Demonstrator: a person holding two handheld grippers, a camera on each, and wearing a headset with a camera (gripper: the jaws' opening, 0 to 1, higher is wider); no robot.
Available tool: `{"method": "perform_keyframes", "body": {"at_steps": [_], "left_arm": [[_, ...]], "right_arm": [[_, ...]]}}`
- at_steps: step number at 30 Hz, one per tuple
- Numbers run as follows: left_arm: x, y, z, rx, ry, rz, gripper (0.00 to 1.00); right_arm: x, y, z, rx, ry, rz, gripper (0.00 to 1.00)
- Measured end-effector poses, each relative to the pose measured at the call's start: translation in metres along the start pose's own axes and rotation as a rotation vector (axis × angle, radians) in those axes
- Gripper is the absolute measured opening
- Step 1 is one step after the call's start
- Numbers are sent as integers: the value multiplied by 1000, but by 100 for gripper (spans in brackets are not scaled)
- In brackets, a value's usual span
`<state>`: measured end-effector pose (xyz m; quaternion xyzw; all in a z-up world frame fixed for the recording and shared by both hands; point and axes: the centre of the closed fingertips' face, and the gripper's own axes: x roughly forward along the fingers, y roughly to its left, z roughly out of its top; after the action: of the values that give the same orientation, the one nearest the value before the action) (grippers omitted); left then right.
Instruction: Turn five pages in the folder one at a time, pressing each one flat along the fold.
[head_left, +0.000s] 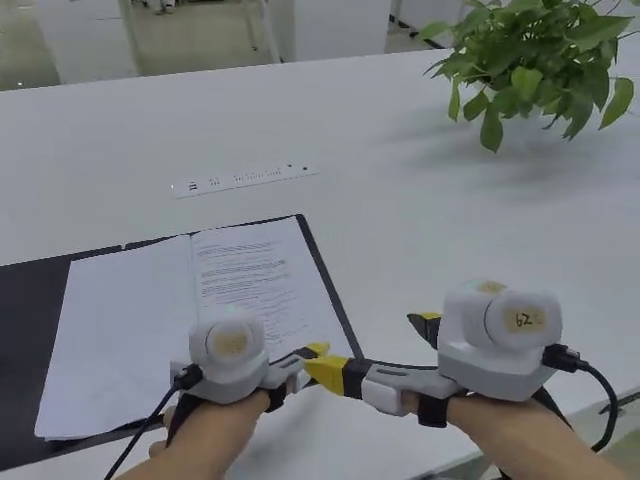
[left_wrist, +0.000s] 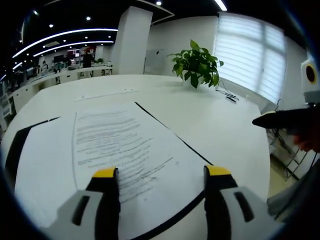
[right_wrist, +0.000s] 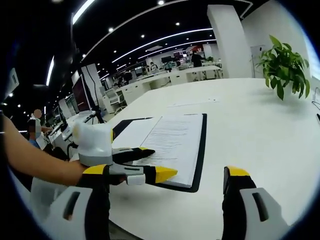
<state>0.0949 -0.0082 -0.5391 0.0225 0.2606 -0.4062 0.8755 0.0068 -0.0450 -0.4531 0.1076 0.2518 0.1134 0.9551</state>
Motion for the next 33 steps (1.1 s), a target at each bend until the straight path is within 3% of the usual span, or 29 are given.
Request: {"method": "perform_keyframes", "body": {"at_steps": [1,5,7,10,16,30,33], "left_arm": [[1,3,-1,32,-7,21,66],[3,5,-6,63,-17,50,62],[3,7,-8,121,-27,64,60],[1,8,-10,124,-76,60,59],[-1,17,-7,129,-112,65,50],[-2,11,-8,141,-143,48,38],[-1,19,-6,113,-144,79,30]], "right_arm": [[1,-1,-1,4,4,-1,94],[1,-3,-3,14,7,0,93],[1,-4,-3,24,5,1,93],[2,-5,-4,29,6,1,92],[7,-5,-10,24,27,9,92],[18,-2,-19,29,63,25,91],[19,-1,-20,29,69,28,91]]}}
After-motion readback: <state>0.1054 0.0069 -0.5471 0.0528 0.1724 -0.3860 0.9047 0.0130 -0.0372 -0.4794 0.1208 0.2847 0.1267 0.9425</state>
